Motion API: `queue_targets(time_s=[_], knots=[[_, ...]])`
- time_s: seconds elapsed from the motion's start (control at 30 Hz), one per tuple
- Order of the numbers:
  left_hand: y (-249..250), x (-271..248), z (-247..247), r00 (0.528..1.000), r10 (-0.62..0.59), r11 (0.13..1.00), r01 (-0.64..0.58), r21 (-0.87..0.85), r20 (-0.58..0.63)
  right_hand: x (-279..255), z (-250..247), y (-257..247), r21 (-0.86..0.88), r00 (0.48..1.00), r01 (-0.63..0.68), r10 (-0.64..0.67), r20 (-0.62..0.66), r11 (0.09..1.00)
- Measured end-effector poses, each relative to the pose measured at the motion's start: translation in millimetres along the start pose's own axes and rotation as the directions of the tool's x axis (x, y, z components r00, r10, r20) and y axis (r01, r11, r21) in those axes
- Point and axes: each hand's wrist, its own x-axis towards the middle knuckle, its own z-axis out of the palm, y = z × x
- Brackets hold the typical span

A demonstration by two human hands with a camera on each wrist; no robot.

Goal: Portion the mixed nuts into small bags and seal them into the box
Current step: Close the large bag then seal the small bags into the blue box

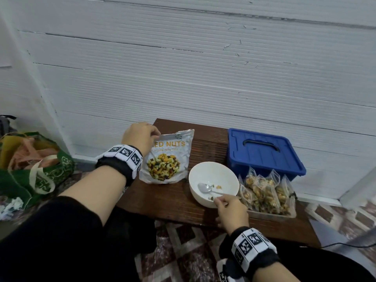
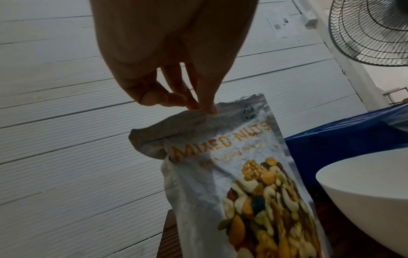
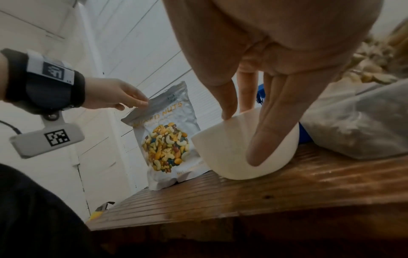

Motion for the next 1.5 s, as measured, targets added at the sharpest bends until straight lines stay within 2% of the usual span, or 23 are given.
queue_targets(time_s=[0.2, 0.4, 0.53, 0.8, 1.0, 1.13, 1.33, 1.5], knots=[[1, 4, 3, 1.0, -0.023, 0.998, 0.022, -0.059, -0.022, 4, 5, -5, 0.064, 0.999, -0.023, 0.025, -0.042, 0.998], [-3, 13, 8, 0.999, -0.037, 0.994, 0.034, -0.102, -0.028, 12, 8, -13, 0.177, 0.988, -0.082, 0.103, -0.114, 0.981], [-5, 18, 8, 0.998, -0.05, 0.993, 0.047, -0.113, -0.024, 19, 9, -18, 0.184, 0.984, -0.099, 0.124, -0.126, 0.978], [-9, 34, 5, 0.995, -0.097, 0.99, 0.094, -0.108, -0.022, 31, 9, -22, 0.209, 0.989, -0.068, 0.094, -0.116, 0.976], [-9, 68, 2, 0.998, -0.06, 0.993, 0.062, -0.103, 0.018, 36, 0, -33, 0.077, 0.999, -0.036, 0.037, -0.001, 0.996], [-3, 93, 8, 0.995, -0.03, 0.996, 0.038, -0.086, 0.095, 40, 4, -55, 0.046, 0.995, 0.02, -0.024, 0.098, 0.999], [0, 121, 22, 0.974, -0.01, 0.996, 0.031, -0.086, 0.227, 58, 31, -88, 0.05, 0.976, 0.092, -0.1, 0.194, 0.994], [0, 134, 28, 0.976, -0.014, 0.991, 0.043, -0.13, 0.219, 61, 51, -111, 0.074, 0.947, 0.153, -0.167, 0.273, 0.986]])
